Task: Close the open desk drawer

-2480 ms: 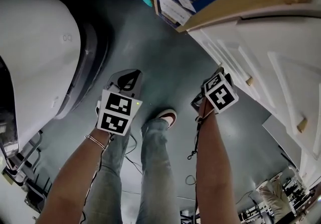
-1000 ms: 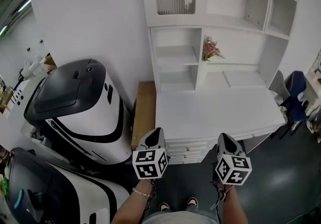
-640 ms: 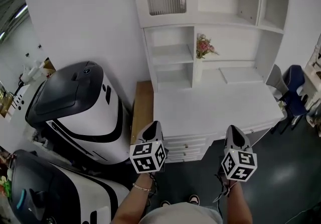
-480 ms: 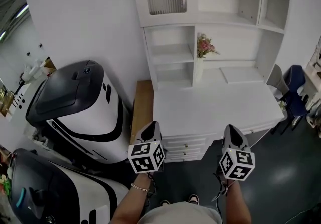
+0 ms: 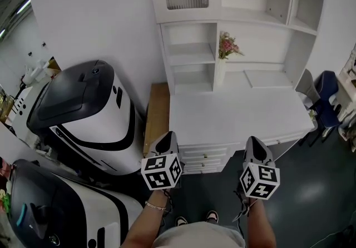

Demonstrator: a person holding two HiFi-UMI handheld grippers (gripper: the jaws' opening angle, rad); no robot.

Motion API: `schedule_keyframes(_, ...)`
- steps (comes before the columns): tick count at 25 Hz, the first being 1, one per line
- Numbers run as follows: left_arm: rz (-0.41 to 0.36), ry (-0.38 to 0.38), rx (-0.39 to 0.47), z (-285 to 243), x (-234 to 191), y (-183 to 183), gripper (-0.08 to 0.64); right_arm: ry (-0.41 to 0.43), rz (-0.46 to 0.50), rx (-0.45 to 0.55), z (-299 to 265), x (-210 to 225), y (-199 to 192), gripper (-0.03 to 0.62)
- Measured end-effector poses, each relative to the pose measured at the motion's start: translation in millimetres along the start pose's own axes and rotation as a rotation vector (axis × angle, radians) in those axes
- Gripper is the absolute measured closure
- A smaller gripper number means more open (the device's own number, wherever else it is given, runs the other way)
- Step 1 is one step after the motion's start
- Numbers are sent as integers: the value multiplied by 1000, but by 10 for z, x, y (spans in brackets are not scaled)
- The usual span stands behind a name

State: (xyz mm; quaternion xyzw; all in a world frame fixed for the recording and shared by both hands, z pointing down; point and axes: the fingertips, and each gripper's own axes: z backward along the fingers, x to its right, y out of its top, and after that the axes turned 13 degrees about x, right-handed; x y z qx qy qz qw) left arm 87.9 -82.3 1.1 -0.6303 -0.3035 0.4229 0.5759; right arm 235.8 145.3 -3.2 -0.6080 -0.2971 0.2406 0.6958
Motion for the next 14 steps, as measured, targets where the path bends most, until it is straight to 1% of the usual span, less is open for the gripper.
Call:
schedule_keyframes(6, 7, -11, -14, 46, 58, -67, 549, 0, 11, -2, 69, -19, 22, 588)
schedule_keyframes(14, 2, -20, -13, 63, 80, -62, 548, -6, 5, -11, 125, -32, -4, 588)
